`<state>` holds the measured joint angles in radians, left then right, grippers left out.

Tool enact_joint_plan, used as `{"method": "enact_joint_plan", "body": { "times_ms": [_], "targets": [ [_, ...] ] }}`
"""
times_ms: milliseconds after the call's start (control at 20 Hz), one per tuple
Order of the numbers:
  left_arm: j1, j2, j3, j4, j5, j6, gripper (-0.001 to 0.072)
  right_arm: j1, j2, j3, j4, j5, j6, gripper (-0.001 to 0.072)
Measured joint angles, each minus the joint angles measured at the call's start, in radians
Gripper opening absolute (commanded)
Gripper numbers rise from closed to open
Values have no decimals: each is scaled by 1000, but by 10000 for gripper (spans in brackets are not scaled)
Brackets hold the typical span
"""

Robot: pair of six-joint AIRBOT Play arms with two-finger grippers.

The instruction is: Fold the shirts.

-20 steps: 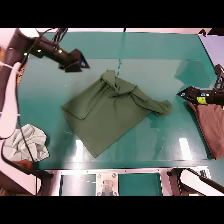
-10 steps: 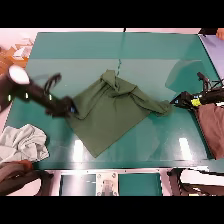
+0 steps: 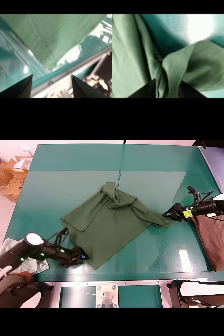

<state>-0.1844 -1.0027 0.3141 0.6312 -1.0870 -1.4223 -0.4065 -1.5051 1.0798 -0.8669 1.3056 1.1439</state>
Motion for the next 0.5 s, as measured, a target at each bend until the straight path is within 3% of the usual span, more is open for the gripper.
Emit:
{"method": "enact_joint_plan", "body": {
  "times_ms": [50,300,350,400,450,500],
  "targets": [
    [-34,2,-15,-18,46,-2,476,1,-1,0,-1,0,0,269],
    [-165,7,-48,-108,249,-13,476,4,-2,0,2,2,0,268],
    [-176,8,-50,-114,275,-14,279,4,-2,0,2,3,0,245],
    [-185,7,-54,-111,311,-13,15,4,-2,0,3,4,0,164],
    [-189,6,-55,-97,335,-9,20,4,-2,0,3,5,0,46],
    [-185,6,-52,-98,351,-1,20,4,-2,0,3,11,0,13]
  ]
}}
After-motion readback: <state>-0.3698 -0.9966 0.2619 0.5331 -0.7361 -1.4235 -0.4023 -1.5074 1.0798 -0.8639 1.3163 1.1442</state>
